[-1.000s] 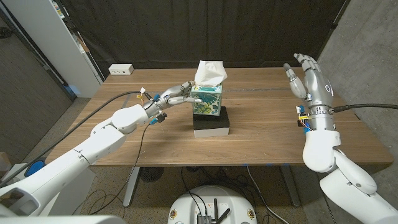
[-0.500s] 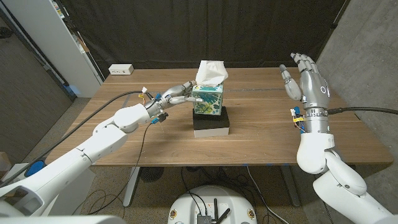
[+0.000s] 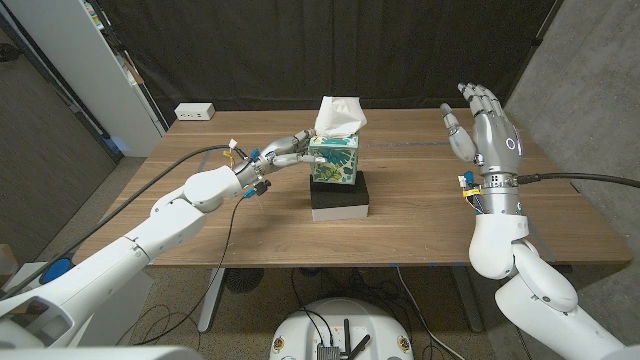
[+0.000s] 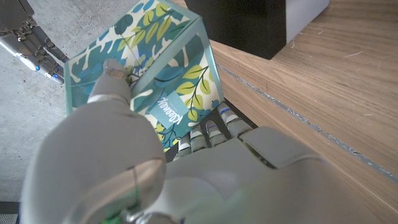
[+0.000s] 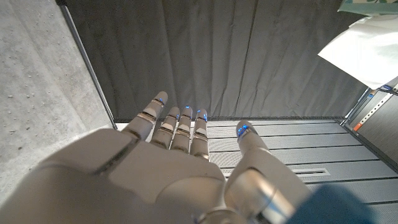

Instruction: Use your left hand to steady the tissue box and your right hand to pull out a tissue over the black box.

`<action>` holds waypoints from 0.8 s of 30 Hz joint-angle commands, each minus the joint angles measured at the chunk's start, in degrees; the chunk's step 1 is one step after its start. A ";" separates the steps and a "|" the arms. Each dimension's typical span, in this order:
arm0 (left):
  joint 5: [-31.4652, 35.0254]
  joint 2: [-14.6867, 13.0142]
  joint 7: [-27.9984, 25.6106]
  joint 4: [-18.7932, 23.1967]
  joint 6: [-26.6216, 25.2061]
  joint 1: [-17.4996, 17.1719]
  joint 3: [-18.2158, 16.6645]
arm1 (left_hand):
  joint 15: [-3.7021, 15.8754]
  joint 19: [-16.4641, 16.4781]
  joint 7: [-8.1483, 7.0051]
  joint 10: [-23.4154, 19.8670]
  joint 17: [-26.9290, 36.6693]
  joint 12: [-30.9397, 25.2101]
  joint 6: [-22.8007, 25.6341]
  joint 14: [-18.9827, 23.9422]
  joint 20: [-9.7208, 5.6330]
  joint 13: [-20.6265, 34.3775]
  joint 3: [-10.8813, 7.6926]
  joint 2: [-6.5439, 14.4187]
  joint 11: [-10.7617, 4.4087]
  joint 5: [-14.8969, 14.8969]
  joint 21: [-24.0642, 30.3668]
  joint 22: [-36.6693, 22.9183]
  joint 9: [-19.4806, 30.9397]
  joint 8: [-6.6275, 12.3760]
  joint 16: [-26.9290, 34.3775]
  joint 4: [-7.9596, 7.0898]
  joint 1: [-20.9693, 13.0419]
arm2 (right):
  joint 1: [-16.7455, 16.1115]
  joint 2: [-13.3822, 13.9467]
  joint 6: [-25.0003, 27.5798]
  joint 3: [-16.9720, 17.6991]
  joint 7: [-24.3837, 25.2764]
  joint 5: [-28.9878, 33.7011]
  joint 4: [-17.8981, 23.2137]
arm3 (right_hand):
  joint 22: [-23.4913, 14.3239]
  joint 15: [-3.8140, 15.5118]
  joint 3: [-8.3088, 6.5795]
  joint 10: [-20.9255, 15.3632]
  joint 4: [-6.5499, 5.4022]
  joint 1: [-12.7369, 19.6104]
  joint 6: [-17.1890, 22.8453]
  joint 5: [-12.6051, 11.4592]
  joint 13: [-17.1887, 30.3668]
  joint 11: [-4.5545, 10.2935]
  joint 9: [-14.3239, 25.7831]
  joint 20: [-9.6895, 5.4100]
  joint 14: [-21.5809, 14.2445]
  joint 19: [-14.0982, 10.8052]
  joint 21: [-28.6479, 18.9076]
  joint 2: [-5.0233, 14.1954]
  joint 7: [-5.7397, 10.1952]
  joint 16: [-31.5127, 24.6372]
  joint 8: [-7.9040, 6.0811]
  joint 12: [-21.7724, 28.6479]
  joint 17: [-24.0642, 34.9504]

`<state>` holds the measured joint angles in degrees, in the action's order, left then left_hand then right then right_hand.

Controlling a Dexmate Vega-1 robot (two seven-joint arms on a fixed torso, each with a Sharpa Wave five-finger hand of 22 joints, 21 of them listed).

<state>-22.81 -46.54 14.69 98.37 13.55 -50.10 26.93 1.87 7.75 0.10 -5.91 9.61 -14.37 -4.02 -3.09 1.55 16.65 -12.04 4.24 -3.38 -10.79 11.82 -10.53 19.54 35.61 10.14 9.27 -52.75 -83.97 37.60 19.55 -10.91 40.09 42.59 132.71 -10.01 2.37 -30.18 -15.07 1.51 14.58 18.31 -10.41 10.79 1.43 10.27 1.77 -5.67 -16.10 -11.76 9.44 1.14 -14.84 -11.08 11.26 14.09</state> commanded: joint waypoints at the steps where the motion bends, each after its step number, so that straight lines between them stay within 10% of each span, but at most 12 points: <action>1: -0.17 0.18 0.22 -0.76 0.48 0.27 0.04 | -0.02 0.15 -0.03 -0.23 0.19 0.35 -0.29 -0.37 -0.12 0.11 -0.37 0.03 -0.10 0.11 0.28 -0.25 0.30 0.29 0.15 -0.13 0.42 | 2.52 0.84 -0.24 -2.96 -1.04 1.97 -0.60 | -0.16 1.79 -0.11 -0.15 0.40 0.39 0.21 -0.29 0.29 -0.02 0.25 0.37 -0.46 -0.13 -0.26 0.03 0.21 -0.23 -0.07 0.31 -0.01; 24: -0.48 0.25 0.35 -1.43 0.37 0.46 0.03 | -0.03 0.19 -0.08 -0.25 0.19 0.39 -0.37 -0.39 -0.13 0.18 -0.51 0.05 -0.07 0.10 0.30 -0.25 0.27 0.71 0.16 -0.11 0.49 | 7.19 2.66 -1.75 -6.35 -3.85 2.35 -1.70 | -0.22 1.95 -0.23 -0.02 1.51 1.03 0.39 -0.50 0.32 0.11 0.29 0.65 -0.67 -0.47 -0.31 -0.01 0.47 -0.19 -0.08 0.20 -0.20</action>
<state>-23.25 -46.26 15.27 97.01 14.07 -49.54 27.01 1.86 7.75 0.11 -5.91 9.61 -13.92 -4.02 -3.08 1.55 16.64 -12.03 4.23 -3.38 -10.79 11.82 -10.54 19.56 36.03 10.14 9.27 -52.75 -78.87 39.26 18.43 -15.70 37.62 44.50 131.39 -10.00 2.05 -30.34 -15.07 2.79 15.94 18.63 -10.41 10.79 1.43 10.26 1.96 -5.98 -16.31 -11.76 9.00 1.44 -14.83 -11.08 11.26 13.83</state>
